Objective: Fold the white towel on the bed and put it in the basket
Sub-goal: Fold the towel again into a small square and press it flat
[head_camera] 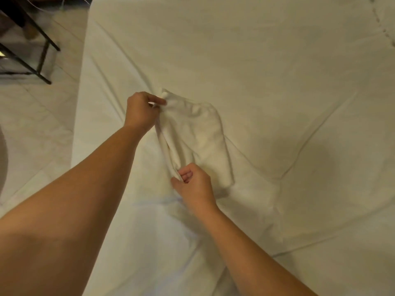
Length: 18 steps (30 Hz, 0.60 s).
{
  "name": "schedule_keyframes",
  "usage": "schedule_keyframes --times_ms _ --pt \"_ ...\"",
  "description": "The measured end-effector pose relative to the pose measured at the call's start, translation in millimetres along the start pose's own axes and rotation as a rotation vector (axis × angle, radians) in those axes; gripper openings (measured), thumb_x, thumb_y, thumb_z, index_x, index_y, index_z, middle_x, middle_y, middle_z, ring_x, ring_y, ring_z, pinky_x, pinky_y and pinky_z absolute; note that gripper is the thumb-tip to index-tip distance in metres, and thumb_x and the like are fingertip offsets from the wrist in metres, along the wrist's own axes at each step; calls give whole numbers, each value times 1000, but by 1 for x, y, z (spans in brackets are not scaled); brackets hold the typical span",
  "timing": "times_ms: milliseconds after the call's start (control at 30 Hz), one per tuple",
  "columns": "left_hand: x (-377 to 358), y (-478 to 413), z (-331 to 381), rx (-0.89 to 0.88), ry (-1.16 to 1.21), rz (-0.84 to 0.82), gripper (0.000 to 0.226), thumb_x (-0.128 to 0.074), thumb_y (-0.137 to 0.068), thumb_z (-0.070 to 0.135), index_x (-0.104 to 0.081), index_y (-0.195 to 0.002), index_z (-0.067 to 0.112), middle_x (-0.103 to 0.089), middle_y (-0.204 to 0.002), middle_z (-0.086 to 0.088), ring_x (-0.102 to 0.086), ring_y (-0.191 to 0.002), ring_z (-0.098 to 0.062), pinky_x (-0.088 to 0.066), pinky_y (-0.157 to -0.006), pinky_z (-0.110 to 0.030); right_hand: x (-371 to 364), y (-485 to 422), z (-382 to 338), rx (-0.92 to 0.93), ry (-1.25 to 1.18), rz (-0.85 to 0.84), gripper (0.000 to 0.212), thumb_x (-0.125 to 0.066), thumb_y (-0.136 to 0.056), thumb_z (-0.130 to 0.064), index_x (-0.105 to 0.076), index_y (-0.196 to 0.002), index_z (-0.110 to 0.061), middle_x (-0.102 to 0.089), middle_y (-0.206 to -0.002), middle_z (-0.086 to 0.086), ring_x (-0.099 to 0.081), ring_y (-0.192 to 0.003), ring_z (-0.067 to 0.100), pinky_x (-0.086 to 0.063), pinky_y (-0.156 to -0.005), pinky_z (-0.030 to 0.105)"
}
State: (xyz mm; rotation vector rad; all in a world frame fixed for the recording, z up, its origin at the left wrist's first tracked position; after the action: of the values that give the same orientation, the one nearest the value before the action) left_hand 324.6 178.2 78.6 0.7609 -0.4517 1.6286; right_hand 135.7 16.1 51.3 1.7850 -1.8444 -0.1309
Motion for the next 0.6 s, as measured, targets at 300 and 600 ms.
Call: schedule_keyframes --times_ms 300,600 --pt "29 -18 -65 17 15 21 30 -63 -89 1 -84 -98 21 -79 -95 2 -65 -64 -11 -53 -66 -9 -68 -6 -13 -28 31 -68 18 -79 -79 -23 -62 -83 -20 -62 -72 -7 -60 -62 11 -57 -70 35" --pt "41 -24 -112 68 52 54 32 -62 -90 0 -83 -99 21 -78 -101 6 -74 -83 -14 -58 -83 -22 -121 -6 -18 -48 84 -165 16 -75 -83 -23 -61 -87 -19 -67 -81 3 -66 -70 20 -55 -66 32"
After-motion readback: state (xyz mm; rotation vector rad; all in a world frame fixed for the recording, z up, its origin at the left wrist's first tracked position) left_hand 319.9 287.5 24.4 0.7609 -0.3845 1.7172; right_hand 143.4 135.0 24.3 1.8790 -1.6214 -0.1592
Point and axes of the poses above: each hand's wrist, its own y-axis away from the middle knuckle, its own x-axis out of the back of the hand, z = x × y, the point moved 1 cm from there along -y, towards the middle knuckle
